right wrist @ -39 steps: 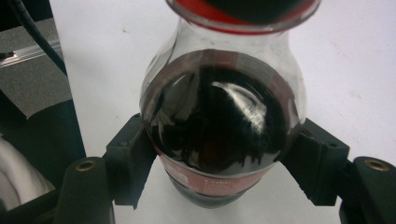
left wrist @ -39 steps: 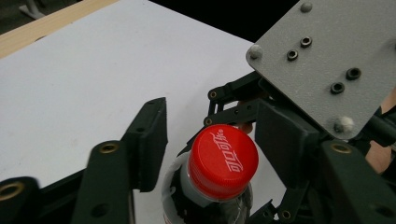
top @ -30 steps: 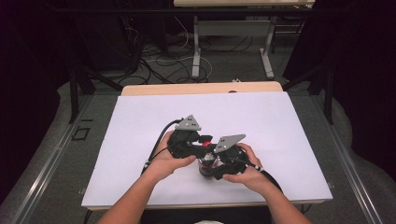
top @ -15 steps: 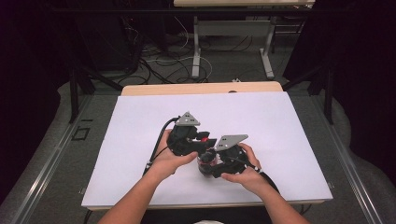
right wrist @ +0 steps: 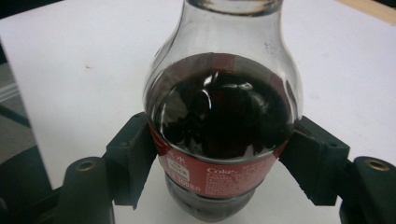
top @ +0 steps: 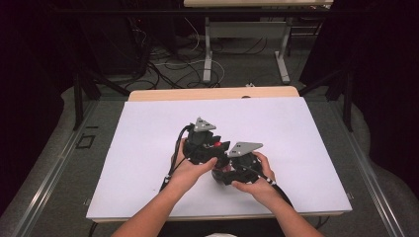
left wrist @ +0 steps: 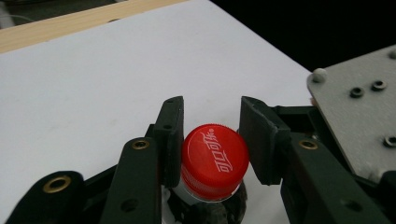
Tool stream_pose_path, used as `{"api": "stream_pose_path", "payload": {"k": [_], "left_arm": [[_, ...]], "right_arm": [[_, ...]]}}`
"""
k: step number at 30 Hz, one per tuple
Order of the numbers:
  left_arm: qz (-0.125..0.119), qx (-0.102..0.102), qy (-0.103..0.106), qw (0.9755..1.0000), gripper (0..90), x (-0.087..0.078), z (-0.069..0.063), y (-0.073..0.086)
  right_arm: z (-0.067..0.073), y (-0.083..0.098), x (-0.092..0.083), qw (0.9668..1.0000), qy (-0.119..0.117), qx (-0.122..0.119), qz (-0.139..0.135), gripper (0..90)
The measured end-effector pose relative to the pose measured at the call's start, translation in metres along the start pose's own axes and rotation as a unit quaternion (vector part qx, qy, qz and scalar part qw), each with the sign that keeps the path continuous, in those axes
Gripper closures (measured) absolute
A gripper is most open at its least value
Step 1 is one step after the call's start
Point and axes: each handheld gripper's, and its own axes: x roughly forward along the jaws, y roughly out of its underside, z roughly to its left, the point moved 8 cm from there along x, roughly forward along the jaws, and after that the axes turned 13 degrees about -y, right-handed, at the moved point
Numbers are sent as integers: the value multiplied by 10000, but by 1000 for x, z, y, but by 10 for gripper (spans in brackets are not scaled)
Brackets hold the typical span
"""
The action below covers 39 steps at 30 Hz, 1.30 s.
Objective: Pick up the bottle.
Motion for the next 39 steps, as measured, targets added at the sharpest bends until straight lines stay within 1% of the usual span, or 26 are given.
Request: {"api": "stream_pose_path", "payload": {"k": [1,2,4,5,8,10,11,12,14,15,16,17,18,19,20,23,25,27,29,32,33,35,36,37,38,39], "left_arm": [[-44,37,185,9998,527,-3,2,-3],[-44,37,185,9998,517,-3,2,-3],[-3,197,407,9990,468,-9,3,-4],[-20,275,516,9983,447,-12,4,-4],[31,497,780,9957,430,-17,6,-3],[44,735,920,9930,429,-20,8,0],[90,840,1002,9914,429,-21,9,2],[5,965,1055,9897,445,-21,9,2],[100,1125,1338,9846,508,-25,8,4],[135,1090,1410,9839,517,-25,7,5],[108,1177,1445,9824,517,-23,6,6],[160,1281,1541,9796,541,-24,5,7],[115,1280,1558,9794,548,-22,4,7],[238,1343,1622,9773,553,-22,5,9],[257,1352,1660,9765,565,-21,5,9],[305,1423,1749,9738,606,-20,6,10],[316,1431,1755,9735,610,-20,6,10],[324,1450,1721,9738,613,-20,6,11],[279,1428,1608,9762,617,-19,7,11],[253,1284,1393,9816,619,-19,7,10],[246,1114,1314,9847,619,-18,5,10],[163,1047,1106,9882,619,-16,5,9],[146,995,998,9899,620,-15,4,8],[119,873,753,9933,620,-13,3,7],[110,769,638,9949,620,-12,2,7],[110,769,638,9949,620,-12,2,7]], "right_arm": [[1,1,-1,9999,-102,-15,33,300],[1,1,-1,9999,-127,-30,35,299],[3,2,-1,9996,-228,-81,161,299],[3,1,1,9996,-235,-152,68,299],[4,0,1,9993,-317,-184,69,299],[8,0,0,9984,-502,-226,99,299],[8,0,0,9984,-502,-226,99,299],[10,-1,0,9977,-606,-298,110,299],[11,-2,0,9973,-645,-351,83,299],[12,-1,1,9968,-705,-363,90,299],[12,-1,1,9968,-705,-363,90,299],[13,-2,1,9961,-777,-401,86,299],[14,-1,1,9961,-796,-368,86,299],[15,-1,2,9957,-842,-387,85,299],[17,0,1,9951,-902,-384,151,299],[19,-1,3,9944,-951,-448,99,299],[19,0,3,9943,-970,-435,121,299],[19,1,3,9943,-963,-433,166,299],[18,0,3,9950,-889,-418,151,299],[16,-1,3,9963,-761,-374,113,300],[16,-1,3,9963,-761,-374,113,300],[14,-1,3,9971,-669,-356,87,299],[13,-1,3,9979,-565,-302,89,299],[11,-1,3,9983,-494,-302,84,299],[10,-1,3,9985,-440,-304,108,299],[10,-1,3,9989,-368,-293,84,299]]}}
